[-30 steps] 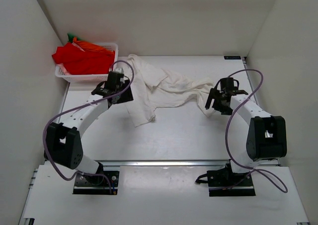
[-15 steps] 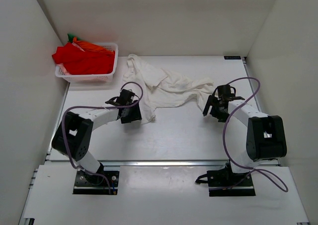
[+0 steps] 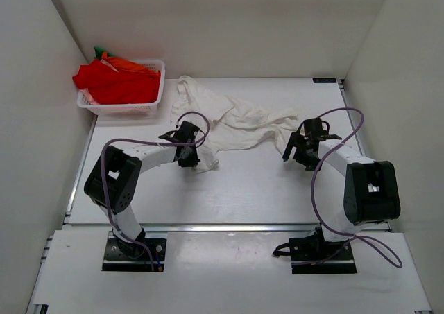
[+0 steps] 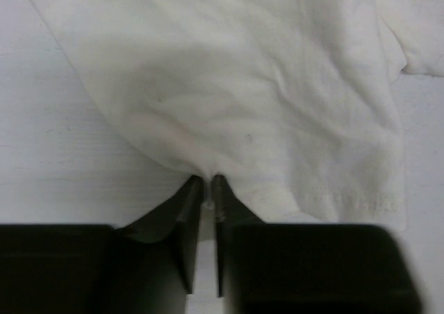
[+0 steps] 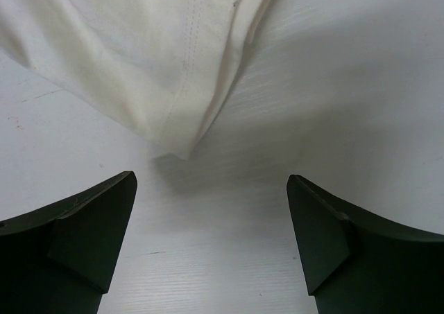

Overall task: Fold and stack the t-shirts
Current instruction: Flatten out the tshirt

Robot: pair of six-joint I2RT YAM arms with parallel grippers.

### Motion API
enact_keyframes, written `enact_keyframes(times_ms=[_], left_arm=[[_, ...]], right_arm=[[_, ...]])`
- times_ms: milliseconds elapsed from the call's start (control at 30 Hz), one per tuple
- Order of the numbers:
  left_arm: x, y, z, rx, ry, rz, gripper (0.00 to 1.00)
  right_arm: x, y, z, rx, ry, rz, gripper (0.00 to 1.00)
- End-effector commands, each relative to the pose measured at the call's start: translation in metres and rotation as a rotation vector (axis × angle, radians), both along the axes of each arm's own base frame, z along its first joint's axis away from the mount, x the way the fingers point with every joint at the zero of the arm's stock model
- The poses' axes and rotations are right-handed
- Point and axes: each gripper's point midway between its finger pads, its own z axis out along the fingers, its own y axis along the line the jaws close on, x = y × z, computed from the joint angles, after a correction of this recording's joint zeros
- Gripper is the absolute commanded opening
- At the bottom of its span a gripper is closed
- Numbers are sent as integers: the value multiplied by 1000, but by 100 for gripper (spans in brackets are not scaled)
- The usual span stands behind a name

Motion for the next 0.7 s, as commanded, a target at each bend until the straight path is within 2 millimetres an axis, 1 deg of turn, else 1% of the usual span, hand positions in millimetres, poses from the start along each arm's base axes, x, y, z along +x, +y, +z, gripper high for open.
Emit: enact_keyframes(times_ms=[0,33,67,100,133,167,200,233,267,300,333,400,433,467,500,533,600,633,667], left_arm=[[-52,23,-48,134,202,-27,18],[-55,27,-51,145,211,-35,4],[-55,26,-52,144,211,-44,0],[-57,26,-51,135,220,-46,0],[-56,31,-49,143,213,-40,0],[-54,32,-45,151,205,-44,0],[-52,34,-40,154,188,-38,0],[-50,32,-33,145,172,-51,0],[-49,33,-31,145,164,-44,0],[-47,32,-24,132,144,-48,0],[-46,35,-22,130,140,-40,0],[-45,36,-16,130,122,-41,0],[-47,36,-15,127,120,-43,0],[-49,38,-15,128,118,-43,0],[-52,39,-16,121,125,-43,0],[-50,39,-13,110,112,-40,0],[-52,45,-13,111,113,-27,0],[-52,48,-12,112,115,-23,0],[-51,51,-10,115,110,-16,0]], right_arm=[[9,-4,6,-9,-33,-21,88],[11,-6,7,-13,-38,-24,88],[9,-5,4,-6,-25,-23,88],[10,-5,5,-2,-31,-28,88],[11,-4,4,-4,-28,-25,88],[7,-5,1,-5,-7,-30,88],[6,-6,2,-16,-4,-45,88],[3,-1,-2,-4,12,-53,88],[4,1,-2,-5,8,-60,86],[3,5,-4,4,5,-65,84],[3,8,-5,12,3,-80,83],[12,9,-4,9,-25,-105,80],[12,9,-7,6,-13,-121,80],[21,11,-5,20,-30,-131,78],[22,10,-12,22,-5,-137,77],[29,13,-7,37,-24,-141,77],[33,16,-15,24,1,-146,77],[38,11,-14,10,1,-163,76],[39,15,-17,13,11,-152,76]])
